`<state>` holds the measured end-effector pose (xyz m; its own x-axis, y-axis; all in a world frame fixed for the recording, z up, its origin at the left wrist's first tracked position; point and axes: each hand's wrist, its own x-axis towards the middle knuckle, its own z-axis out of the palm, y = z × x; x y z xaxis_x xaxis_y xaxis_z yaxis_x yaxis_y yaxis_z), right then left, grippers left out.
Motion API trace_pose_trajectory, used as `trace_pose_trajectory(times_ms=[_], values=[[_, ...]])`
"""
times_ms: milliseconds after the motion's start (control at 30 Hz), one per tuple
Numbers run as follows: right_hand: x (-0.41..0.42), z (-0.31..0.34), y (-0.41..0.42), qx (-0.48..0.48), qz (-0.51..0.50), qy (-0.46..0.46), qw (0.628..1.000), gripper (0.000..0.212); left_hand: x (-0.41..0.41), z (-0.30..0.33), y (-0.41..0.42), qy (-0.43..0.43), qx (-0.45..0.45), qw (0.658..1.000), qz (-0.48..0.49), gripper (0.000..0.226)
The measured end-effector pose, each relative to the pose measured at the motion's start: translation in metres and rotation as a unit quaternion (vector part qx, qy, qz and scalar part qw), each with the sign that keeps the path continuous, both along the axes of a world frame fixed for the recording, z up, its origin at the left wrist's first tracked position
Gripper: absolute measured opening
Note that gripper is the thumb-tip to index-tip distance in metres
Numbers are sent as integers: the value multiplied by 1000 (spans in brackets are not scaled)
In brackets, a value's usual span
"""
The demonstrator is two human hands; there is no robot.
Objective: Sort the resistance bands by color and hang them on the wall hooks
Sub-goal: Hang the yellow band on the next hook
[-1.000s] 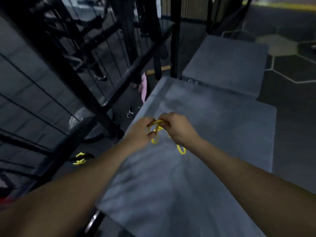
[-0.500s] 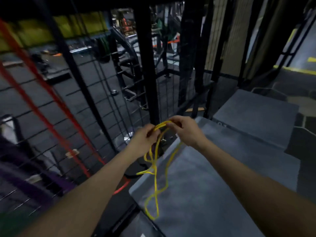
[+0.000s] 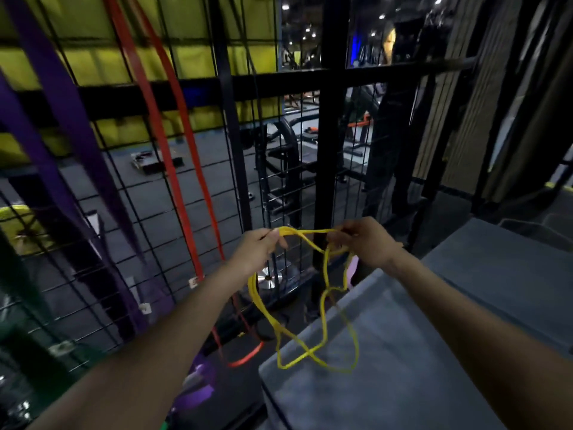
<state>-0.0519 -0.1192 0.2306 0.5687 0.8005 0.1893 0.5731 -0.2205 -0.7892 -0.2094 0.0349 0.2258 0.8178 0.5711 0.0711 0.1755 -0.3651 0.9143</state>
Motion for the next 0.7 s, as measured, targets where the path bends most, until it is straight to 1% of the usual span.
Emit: trace_pose_trajectory(times_ms=[67,167,300,367,467,567,633,700], values=[[1,10,2,35,1,18,999,25,4,5,2,-1,-2,1000,2,38],[0,30,1,76,-18,63,995,26,13,12,3,-7,4,999,-38,36],[8,52,1,116,-64,72,989,28,25,23,2,-24,8,998,-61,19],[12,61,1,119,-68,75,988,28,31,26,4,-21,1,997,-74,15],[14,70,-1,120,-65,58,989,26,37,32,4,-34,-55,995,-73,20],[20,73,-10,123,-66,48,989,26,42,42,3,-92,-140,984,-62,22],[26,73,-17,100,-61,46,992,18,46,49,4,-106,-159,980,-55,20],[29,76,-22,101,-62,56,991,12,50,55,4,-105,-151,981,-64,18]])
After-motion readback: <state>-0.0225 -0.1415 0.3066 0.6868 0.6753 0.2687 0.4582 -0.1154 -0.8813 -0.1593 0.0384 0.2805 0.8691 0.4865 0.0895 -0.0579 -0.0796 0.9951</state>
